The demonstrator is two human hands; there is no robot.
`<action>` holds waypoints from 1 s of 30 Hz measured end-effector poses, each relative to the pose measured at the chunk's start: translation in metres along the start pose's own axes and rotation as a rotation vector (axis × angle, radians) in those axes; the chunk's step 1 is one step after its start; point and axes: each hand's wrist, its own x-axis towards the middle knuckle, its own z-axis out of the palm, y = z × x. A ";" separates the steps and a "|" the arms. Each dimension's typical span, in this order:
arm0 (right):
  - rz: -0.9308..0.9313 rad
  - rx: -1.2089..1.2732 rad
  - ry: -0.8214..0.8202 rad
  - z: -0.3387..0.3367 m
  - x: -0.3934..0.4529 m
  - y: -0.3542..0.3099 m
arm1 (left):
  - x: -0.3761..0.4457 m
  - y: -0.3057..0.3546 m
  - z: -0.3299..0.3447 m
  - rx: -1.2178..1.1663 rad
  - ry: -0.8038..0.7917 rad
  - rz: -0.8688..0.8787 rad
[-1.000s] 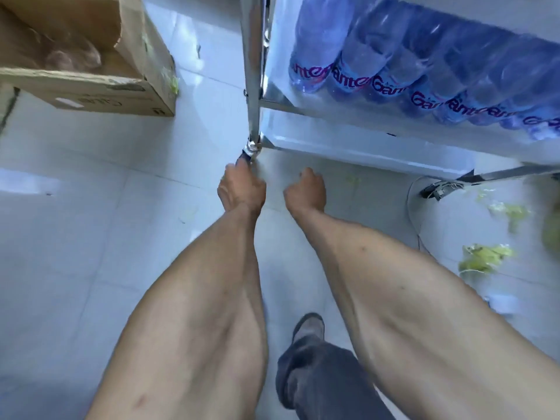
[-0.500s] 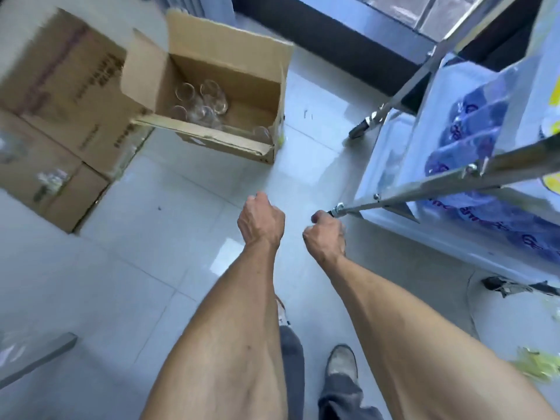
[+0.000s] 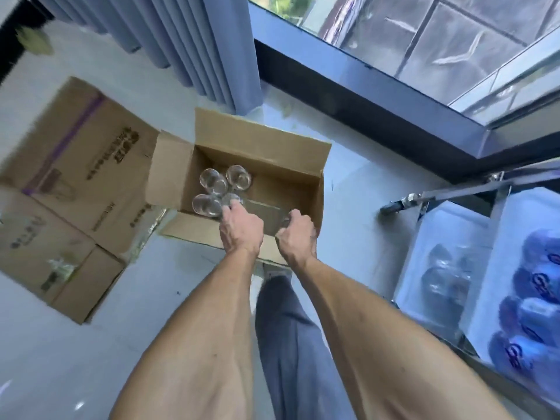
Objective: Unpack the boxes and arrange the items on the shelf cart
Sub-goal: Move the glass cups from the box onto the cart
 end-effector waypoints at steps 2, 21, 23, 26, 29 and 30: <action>0.058 0.010 -0.032 0.010 0.033 -0.014 | 0.038 0.005 0.004 -0.040 -0.025 -0.064; 0.573 0.011 -0.102 0.139 0.164 0.035 | 0.208 -0.054 0.129 0.261 -0.304 -0.205; 0.585 0.015 -0.085 0.148 0.165 0.036 | 0.208 -0.056 0.135 0.324 -0.272 -0.172; 0.568 -0.057 0.006 0.160 0.165 0.036 | 0.211 -0.060 0.142 0.376 -0.232 -0.081; 0.547 -0.096 0.079 0.166 0.173 0.036 | 0.215 -0.063 0.153 0.403 -0.178 0.088; 0.547 -0.091 0.095 0.167 0.177 0.035 | 0.215 -0.062 0.157 0.395 -0.156 0.135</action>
